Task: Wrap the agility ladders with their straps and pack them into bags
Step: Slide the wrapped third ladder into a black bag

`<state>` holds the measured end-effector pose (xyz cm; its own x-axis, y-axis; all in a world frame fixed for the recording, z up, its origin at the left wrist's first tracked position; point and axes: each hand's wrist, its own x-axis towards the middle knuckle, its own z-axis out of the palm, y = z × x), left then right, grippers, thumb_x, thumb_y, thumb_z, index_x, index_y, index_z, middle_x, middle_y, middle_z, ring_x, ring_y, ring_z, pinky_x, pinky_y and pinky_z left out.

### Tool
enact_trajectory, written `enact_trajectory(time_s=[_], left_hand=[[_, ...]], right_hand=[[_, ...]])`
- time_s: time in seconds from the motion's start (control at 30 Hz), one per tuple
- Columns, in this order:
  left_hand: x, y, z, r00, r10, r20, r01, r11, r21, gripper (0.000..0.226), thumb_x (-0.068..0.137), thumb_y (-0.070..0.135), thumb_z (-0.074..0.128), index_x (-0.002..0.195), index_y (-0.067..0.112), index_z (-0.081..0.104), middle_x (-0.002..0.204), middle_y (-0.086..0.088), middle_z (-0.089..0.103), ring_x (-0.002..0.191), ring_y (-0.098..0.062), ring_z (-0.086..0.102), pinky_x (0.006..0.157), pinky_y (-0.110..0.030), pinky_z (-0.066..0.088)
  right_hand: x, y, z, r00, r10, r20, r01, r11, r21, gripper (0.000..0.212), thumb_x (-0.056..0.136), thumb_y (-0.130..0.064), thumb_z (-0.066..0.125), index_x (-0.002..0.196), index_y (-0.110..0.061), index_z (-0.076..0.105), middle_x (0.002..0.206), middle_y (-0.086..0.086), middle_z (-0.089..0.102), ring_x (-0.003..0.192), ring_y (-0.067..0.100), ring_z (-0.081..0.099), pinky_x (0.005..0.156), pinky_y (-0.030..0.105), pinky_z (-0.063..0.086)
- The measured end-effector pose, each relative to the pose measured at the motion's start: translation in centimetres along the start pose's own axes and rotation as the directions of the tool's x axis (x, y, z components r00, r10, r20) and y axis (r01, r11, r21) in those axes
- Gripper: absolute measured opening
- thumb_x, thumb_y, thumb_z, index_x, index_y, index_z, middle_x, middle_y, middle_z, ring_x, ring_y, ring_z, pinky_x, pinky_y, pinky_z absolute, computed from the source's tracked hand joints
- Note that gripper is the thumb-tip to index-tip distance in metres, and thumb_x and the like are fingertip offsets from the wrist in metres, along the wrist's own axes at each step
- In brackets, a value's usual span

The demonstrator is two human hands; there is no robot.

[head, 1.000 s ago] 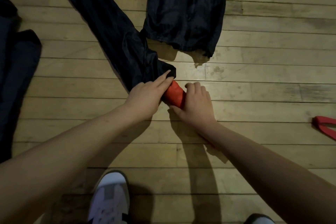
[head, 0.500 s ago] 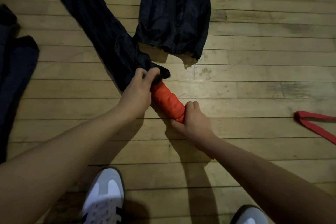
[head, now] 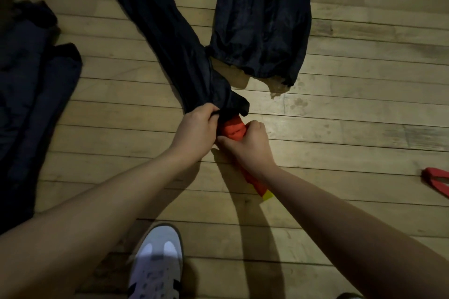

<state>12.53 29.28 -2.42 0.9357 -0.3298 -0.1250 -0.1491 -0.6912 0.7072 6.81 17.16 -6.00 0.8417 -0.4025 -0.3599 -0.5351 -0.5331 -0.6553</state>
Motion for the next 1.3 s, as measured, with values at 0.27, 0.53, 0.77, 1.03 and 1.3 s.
enact_trajectory(time_s=[0.27,0.53,0.77,1.03,1.3], left_hand=[[-0.3,-1.5,0.5,0.994,-0.059,0.095,0.059,0.998,0.003,0.024,0.102,0.012,0.038,0.12,0.005,0.052,0.103,-0.004,0.054,0.089,-0.012,0.049,0.072,-0.018,0.034],[-0.3,-0.6,1.2,0.985,-0.036,0.168,0.028,0.998,0.049,0.038,0.098,0.025,0.052,0.131,0.01,0.046,0.126,-0.004,0.05,0.118,-0.016,0.048,0.091,-0.021,0.037],[-0.9,0.4,2.0,0.976,0.002,0.217,-0.019,0.997,0.077,0.031,0.102,0.015,0.041,0.128,0.005,0.055,0.114,-0.011,0.054,0.11,-0.023,0.051,0.088,-0.021,0.035],[-1.8,-0.3,0.3,0.983,-0.026,0.181,0.019,0.999,0.042,0.02,0.103,0.019,0.035,0.09,0.009,0.046,0.075,-0.002,0.049,0.068,-0.017,0.049,0.058,-0.032,0.037],[-4.0,-3.7,-0.1,0.948,-0.097,0.302,0.067,0.992,0.107,0.052,0.085,0.037,0.064,0.124,0.018,0.036,0.108,-0.002,0.056,0.098,-0.019,0.057,0.079,-0.035,0.05]], right_hand=[[0.9,0.5,1.2,0.998,-0.031,-0.055,0.034,0.999,0.042,0.065,0.075,-0.052,0.074,0.115,-0.013,0.041,0.105,0.004,0.054,0.091,0.018,0.056,0.067,0.027,0.048],[-2.9,2.9,-1.2,0.987,-0.113,0.117,0.15,0.914,-0.377,0.071,0.068,-0.067,0.069,0.108,-0.013,0.044,0.101,0.001,0.047,0.094,0.02,0.051,0.078,0.037,0.048],[-3.8,2.7,-1.4,0.977,-0.02,0.21,0.096,0.928,-0.36,0.055,0.082,-0.056,0.062,0.108,-0.01,0.044,0.102,0.007,0.052,0.089,0.026,0.058,0.07,0.037,0.047],[-2.0,1.0,0.1,0.977,-0.067,0.204,0.064,0.998,0.024,0.043,0.082,-0.041,0.072,0.103,-0.01,0.051,0.093,0.004,0.06,0.082,0.017,0.057,0.052,0.018,0.035],[-0.1,-0.7,0.4,0.945,-0.325,0.022,0.326,0.944,-0.057,0.063,0.079,-0.02,0.073,0.131,-0.014,0.038,0.124,0.005,0.038,0.112,0.021,0.046,0.082,0.038,0.053]])
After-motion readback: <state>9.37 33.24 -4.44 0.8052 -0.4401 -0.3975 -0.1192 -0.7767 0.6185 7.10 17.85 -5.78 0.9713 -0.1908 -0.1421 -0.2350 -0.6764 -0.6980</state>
